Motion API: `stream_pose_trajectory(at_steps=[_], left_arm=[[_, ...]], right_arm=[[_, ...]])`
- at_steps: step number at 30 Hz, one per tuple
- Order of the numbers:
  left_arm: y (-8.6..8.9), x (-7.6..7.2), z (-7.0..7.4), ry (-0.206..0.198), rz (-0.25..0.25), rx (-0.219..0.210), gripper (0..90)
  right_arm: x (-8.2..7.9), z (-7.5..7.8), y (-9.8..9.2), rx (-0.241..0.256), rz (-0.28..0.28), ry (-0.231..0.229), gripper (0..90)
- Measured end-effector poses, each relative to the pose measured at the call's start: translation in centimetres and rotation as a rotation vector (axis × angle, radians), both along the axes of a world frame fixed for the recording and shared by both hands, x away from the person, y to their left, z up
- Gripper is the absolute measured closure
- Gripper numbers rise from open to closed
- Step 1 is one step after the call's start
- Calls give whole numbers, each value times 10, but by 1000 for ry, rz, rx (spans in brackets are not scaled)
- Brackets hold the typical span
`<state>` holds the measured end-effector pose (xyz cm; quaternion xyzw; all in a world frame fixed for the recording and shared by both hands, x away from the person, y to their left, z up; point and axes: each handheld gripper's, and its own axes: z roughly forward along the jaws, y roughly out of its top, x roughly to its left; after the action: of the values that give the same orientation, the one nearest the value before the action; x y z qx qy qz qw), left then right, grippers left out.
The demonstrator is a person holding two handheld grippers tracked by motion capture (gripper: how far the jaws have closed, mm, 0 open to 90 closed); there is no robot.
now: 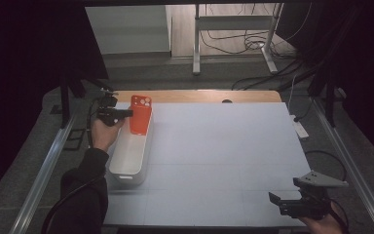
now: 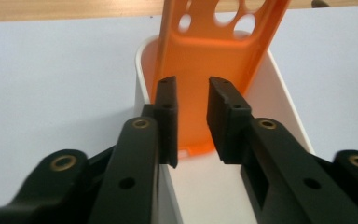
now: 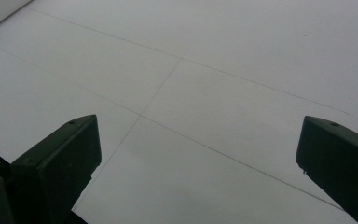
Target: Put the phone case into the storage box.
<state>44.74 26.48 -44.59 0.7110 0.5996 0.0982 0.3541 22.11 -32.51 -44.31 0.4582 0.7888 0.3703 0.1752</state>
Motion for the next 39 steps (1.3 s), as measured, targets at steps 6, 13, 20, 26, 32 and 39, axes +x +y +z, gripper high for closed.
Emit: stream_pose_trajectory(at_steps=[6,13,20,26,32,39], left_arm=[[-1,-2,1,-18,-18,9,636],[0,-5,2,-43,-35,22,525],[1,-8,4,-66,-54,31,377],[1,-11,6,-80,-85,31,236],[2,-14,7,-87,-112,4,111],[-2,-22,10,-119,-171,27,26]], right_arm=[[0,0,0,-2,2,-1,0],[0,0,0,-2,2,-1,0],[0,0,0,-2,3,0,0],[0,0,1,-3,4,1,0],[0,0,0,-3,2,1,0],[1,0,0,-1,-1,3,0]])
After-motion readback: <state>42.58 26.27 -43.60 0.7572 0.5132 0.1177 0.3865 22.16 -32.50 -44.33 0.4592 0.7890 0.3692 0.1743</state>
